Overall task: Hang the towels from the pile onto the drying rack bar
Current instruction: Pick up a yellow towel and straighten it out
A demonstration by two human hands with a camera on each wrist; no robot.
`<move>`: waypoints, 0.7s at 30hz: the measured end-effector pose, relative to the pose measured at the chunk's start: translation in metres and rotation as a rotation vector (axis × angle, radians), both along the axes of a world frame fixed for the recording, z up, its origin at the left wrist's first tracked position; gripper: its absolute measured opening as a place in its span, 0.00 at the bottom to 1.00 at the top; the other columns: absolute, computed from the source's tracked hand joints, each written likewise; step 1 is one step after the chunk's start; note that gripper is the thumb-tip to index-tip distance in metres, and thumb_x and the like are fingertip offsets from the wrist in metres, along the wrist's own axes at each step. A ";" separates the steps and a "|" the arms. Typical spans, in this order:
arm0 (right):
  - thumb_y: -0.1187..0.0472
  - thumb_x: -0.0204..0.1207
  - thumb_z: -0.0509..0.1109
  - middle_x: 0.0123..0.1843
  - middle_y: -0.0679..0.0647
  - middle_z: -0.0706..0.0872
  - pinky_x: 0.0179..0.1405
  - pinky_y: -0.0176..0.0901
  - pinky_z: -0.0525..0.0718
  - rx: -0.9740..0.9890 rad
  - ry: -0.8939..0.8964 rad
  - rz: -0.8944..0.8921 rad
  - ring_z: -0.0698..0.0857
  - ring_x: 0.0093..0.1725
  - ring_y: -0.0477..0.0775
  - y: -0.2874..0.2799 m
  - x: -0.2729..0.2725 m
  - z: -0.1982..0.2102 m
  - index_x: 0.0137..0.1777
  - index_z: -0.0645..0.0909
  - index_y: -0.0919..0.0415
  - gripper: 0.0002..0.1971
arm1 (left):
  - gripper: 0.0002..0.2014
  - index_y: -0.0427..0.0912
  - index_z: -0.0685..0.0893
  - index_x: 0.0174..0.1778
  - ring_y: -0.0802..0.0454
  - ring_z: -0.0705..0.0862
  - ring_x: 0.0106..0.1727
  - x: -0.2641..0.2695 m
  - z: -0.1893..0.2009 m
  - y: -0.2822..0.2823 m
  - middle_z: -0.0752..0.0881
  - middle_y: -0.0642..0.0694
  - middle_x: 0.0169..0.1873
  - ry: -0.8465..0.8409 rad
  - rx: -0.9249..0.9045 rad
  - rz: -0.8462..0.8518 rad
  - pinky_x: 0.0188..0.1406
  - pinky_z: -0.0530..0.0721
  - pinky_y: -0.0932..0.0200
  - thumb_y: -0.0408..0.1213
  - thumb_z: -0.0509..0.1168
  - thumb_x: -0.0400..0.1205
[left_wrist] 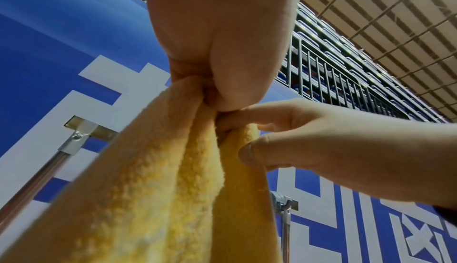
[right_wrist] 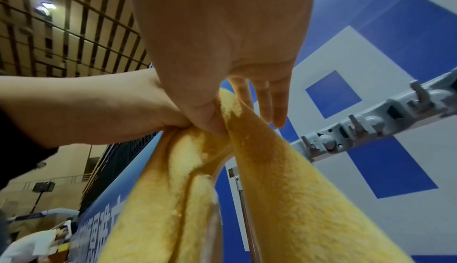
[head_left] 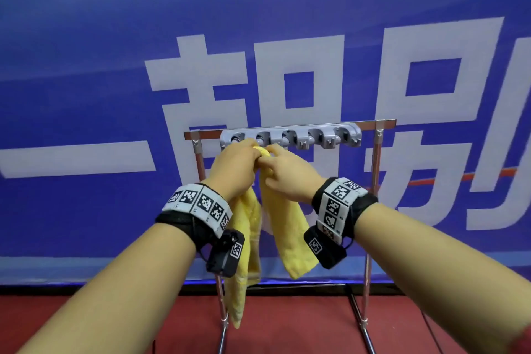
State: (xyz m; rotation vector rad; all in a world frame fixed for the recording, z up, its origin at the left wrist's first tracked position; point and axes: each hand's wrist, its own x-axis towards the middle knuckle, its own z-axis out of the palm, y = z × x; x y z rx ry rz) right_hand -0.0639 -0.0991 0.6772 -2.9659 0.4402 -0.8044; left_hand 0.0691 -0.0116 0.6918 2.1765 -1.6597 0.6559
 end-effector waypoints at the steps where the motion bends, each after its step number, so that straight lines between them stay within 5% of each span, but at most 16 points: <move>1: 0.61 0.79 0.61 0.64 0.57 0.76 0.38 0.42 0.69 -0.024 0.019 -0.005 0.80 0.56 0.60 0.000 0.008 0.000 0.66 0.80 0.54 0.17 | 0.12 0.54 0.88 0.55 0.45 0.81 0.54 0.006 -0.003 0.000 0.81 0.53 0.57 0.013 -0.004 -0.014 0.46 0.85 0.44 0.32 0.67 0.81; 6: 0.61 0.82 0.59 0.60 0.55 0.78 0.32 0.46 0.70 -0.074 -0.069 -0.065 0.83 0.48 0.60 -0.006 0.046 -0.012 0.57 0.82 0.60 0.11 | 0.14 0.53 0.84 0.60 0.51 0.80 0.55 0.029 -0.020 0.002 0.82 0.56 0.58 0.028 -0.154 -0.076 0.49 0.85 0.50 0.30 0.67 0.83; 9: 0.63 0.83 0.59 0.62 0.54 0.76 0.31 0.47 0.69 -0.037 -0.148 -0.080 0.82 0.45 0.61 -0.009 0.061 -0.016 0.53 0.80 0.62 0.09 | 0.11 0.50 0.86 0.61 0.51 0.75 0.51 0.042 -0.025 0.008 0.81 0.55 0.61 -0.031 -0.145 0.007 0.41 0.81 0.55 0.34 0.66 0.85; 13: 0.68 0.79 0.60 0.61 0.55 0.77 0.37 0.54 0.82 -0.042 -0.159 -0.026 0.83 0.47 0.61 -0.009 0.081 -0.014 0.56 0.80 0.61 0.10 | 0.11 0.46 0.81 0.62 0.50 0.73 0.45 0.060 -0.035 0.016 0.78 0.49 0.52 0.120 -0.159 0.137 0.35 0.69 0.61 0.36 0.61 0.85; 17: 0.70 0.78 0.59 0.64 0.55 0.77 0.42 0.60 0.85 -0.044 -0.155 -0.027 0.83 0.49 0.62 -0.012 0.095 -0.010 0.60 0.80 0.60 0.14 | 0.08 0.42 0.77 0.61 0.48 0.74 0.40 0.066 -0.039 0.026 0.76 0.43 0.45 0.234 -0.249 0.204 0.37 0.70 0.58 0.34 0.56 0.88; 21: 0.69 0.81 0.59 0.68 0.55 0.76 0.39 0.53 0.82 -0.090 -0.130 -0.067 0.83 0.50 0.63 -0.018 0.110 -0.009 0.63 0.78 0.61 0.14 | 0.09 0.39 0.77 0.62 0.45 0.74 0.41 0.082 -0.033 0.019 0.78 0.40 0.46 0.229 -0.261 0.231 0.37 0.80 0.50 0.30 0.56 0.88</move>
